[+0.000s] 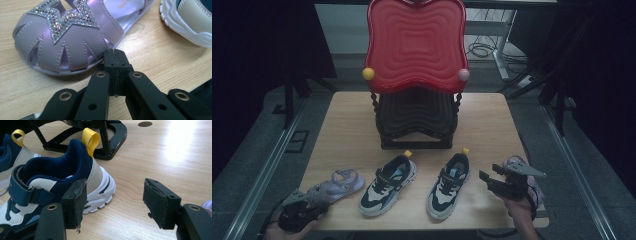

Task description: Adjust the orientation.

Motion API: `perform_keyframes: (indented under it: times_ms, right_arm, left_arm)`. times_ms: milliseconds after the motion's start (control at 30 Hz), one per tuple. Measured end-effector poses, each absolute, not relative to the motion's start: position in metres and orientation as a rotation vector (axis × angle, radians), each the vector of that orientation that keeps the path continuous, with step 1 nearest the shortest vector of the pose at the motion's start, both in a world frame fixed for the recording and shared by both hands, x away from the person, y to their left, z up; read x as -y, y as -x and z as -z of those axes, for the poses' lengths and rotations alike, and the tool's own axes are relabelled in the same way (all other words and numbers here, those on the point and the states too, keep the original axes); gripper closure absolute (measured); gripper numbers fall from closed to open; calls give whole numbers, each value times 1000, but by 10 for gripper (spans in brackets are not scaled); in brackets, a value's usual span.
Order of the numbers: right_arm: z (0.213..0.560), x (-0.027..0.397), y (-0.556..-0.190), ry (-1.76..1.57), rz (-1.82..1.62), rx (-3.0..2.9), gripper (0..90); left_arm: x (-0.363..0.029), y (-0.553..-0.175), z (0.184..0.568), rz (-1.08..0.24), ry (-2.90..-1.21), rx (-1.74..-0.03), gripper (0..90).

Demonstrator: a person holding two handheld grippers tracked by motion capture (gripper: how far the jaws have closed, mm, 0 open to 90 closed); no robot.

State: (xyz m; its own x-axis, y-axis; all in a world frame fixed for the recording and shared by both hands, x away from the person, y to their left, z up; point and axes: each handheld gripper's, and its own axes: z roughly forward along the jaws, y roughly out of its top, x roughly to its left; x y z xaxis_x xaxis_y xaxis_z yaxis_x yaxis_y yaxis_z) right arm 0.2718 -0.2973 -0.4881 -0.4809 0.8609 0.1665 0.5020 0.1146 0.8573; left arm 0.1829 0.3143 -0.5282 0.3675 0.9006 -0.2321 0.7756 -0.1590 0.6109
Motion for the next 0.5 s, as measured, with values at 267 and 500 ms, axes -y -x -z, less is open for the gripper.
perform_keyframes:
  times_ms: [267,500]
  right_arm:
    - [487,298,-271,-1325,-1317,-2024,355]
    - [487,298,-271,-1320,-1316,-2025,356]
  left_arm:
    - [-321,-186,528,-243,-1964,-1462,894]
    - [-334,-189,529,-271,-1955,-1508,894]
